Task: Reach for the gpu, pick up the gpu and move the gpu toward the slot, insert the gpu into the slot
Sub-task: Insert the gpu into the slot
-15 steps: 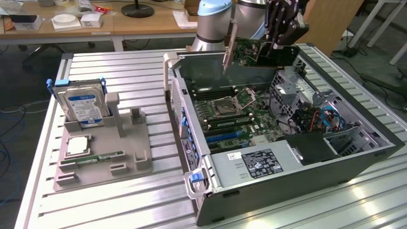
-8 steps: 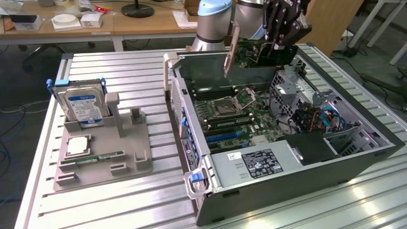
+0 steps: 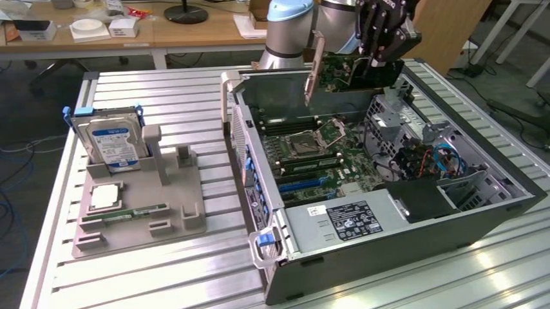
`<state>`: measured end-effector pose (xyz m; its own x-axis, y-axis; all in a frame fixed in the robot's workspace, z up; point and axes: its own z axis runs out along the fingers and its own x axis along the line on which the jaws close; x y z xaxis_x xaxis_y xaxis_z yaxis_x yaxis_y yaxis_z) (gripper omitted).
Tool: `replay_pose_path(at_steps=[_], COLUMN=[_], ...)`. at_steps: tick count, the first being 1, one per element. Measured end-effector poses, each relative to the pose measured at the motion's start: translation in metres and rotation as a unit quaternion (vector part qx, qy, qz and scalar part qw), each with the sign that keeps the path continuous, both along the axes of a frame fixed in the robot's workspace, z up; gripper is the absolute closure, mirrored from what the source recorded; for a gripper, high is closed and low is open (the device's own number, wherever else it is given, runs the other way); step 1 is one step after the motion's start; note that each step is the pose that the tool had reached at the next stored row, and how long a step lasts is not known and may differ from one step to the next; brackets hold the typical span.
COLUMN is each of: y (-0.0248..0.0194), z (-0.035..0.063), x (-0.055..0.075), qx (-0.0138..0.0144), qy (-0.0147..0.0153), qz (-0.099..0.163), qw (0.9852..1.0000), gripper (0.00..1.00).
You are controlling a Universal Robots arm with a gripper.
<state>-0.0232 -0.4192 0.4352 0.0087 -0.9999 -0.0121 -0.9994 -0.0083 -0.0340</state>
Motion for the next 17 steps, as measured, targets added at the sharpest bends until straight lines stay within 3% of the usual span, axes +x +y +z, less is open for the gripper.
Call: replay_pose_path(at_steps=[1,2,5,11,17], y=[0.0002,0.0002,0.0003,0.0003,0.0002], z=[-0.0002,-0.0004,-0.0011,-0.0116,-0.0148], x=[-0.001,-0.001,-0.001,-0.001,-0.001], qx=[0.0,0.0,0.0,-0.0001,-0.0003], qy=[-0.0061,-0.0082,-0.0084,-0.0082,-0.0082], qz=[0.0,0.0,0.0,-0.002,-0.022], qw=[1.0,1.0,1.0,1.0,0.9997], gripper=[0.73,0.73,0.73,0.73,0.73])
